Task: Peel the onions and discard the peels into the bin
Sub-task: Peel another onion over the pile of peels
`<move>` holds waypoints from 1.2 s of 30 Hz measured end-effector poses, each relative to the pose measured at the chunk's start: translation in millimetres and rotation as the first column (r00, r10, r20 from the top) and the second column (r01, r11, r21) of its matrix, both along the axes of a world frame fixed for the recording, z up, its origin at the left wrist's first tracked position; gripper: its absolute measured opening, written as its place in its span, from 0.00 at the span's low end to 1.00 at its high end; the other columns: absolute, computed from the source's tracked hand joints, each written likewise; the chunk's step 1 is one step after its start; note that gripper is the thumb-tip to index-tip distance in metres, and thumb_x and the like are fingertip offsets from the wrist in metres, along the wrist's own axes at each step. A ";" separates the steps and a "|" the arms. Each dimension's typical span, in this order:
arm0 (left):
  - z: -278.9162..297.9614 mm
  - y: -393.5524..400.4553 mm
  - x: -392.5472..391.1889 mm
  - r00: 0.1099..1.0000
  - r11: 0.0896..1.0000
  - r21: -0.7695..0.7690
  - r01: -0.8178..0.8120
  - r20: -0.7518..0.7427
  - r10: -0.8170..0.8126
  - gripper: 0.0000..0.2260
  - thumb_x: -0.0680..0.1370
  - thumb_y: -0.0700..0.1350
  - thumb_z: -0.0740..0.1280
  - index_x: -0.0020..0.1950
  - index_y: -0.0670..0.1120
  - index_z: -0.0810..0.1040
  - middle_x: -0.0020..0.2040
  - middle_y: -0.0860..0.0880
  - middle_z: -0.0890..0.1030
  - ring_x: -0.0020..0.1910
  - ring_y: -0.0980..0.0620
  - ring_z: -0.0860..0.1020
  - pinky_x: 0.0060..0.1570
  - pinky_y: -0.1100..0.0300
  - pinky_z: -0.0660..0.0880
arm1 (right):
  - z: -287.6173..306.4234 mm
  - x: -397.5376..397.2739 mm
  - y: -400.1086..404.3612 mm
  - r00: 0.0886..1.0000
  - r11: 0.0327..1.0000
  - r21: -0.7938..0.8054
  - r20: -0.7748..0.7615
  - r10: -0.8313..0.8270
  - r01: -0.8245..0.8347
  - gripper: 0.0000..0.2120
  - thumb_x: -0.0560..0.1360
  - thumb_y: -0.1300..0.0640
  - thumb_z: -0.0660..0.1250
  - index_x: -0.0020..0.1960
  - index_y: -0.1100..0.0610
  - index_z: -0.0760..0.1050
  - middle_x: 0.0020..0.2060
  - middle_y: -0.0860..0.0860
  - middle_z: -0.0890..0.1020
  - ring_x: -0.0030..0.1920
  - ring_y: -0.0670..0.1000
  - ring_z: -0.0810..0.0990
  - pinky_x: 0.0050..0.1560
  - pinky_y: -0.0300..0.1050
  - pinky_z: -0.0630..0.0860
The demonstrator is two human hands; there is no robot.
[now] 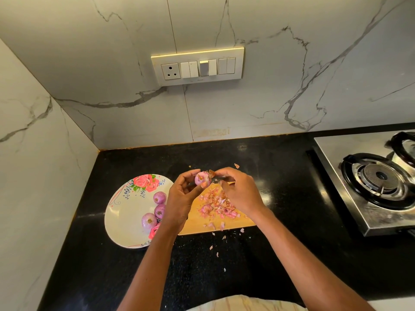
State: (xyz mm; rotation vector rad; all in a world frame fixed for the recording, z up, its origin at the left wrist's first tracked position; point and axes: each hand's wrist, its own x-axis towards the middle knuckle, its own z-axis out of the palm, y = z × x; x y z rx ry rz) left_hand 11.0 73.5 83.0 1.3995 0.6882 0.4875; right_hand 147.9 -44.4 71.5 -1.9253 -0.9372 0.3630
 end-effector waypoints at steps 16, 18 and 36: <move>-2.7 1.2 2.6 0.999 0.998 -0.033 0.046 0.020 -0.045 0.19 0.75 0.45 0.73 0.66 0.51 0.77 0.59 0.51 0.85 0.60 0.55 0.82 0.51 0.65 0.79 | 7.0 -2.7 -1.1 0.994 0.985 0.167 -0.102 0.046 -0.029 0.08 0.77 0.54 0.73 0.56 0.53 0.86 0.47 0.43 0.87 0.49 0.42 0.84 0.50 0.36 0.80; -2.0 0.9 1.8 0.998 0.997 -0.056 0.051 0.028 -0.050 0.21 0.73 0.46 0.73 0.66 0.50 0.77 0.59 0.52 0.85 0.60 0.54 0.82 0.52 0.64 0.79 | 5.8 -2.6 -1.3 0.994 0.985 0.170 -0.098 0.038 -0.021 0.08 0.77 0.55 0.73 0.55 0.53 0.86 0.46 0.44 0.87 0.49 0.42 0.84 0.50 0.37 0.81; -1.6 2.7 -0.8 0.996 0.995 -0.037 0.093 0.009 -0.092 0.20 0.75 0.47 0.73 0.67 0.52 0.77 0.61 0.52 0.84 0.62 0.53 0.81 0.59 0.58 0.78 | 2.3 -1.0 0.7 0.921 0.970 0.245 -0.378 0.090 0.005 0.09 0.77 0.55 0.74 0.55 0.58 0.84 0.47 0.49 0.87 0.51 0.49 0.85 0.52 0.47 0.84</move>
